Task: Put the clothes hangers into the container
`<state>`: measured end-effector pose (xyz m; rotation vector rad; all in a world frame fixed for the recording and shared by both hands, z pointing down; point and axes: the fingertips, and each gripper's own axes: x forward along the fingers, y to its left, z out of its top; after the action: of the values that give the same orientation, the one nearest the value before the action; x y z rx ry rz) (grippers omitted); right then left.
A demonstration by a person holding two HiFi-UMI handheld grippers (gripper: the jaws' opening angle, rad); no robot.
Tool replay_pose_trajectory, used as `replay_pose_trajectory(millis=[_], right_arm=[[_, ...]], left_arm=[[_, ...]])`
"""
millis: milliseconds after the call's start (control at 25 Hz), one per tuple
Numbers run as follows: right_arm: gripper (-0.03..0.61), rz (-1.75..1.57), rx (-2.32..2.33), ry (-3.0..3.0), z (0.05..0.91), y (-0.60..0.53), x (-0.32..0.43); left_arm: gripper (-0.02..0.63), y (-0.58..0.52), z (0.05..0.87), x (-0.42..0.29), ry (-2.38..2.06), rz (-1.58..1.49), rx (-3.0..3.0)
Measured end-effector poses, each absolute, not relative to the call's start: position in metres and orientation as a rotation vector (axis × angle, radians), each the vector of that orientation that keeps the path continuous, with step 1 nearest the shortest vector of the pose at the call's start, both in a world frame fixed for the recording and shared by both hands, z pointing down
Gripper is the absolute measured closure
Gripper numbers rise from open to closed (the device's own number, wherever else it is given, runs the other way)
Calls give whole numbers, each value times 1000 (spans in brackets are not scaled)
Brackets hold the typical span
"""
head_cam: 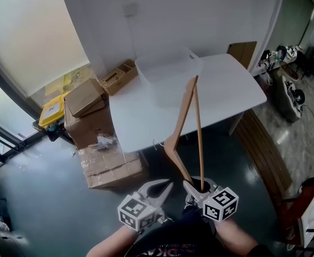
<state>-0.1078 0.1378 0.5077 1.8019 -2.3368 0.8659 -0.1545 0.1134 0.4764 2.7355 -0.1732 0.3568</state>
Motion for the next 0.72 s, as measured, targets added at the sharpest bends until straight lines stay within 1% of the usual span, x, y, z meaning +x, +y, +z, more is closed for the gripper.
replay_pose_trajectory(millis=[440,720], right_arm=[[522,935,1765,-2369,508,126,-98],[522,938,1751,-2381,505,127,-80]], left_arm=[[609,111,477,-146,-194,351,2733],[609,117,476,-126,-194,357,2743]])
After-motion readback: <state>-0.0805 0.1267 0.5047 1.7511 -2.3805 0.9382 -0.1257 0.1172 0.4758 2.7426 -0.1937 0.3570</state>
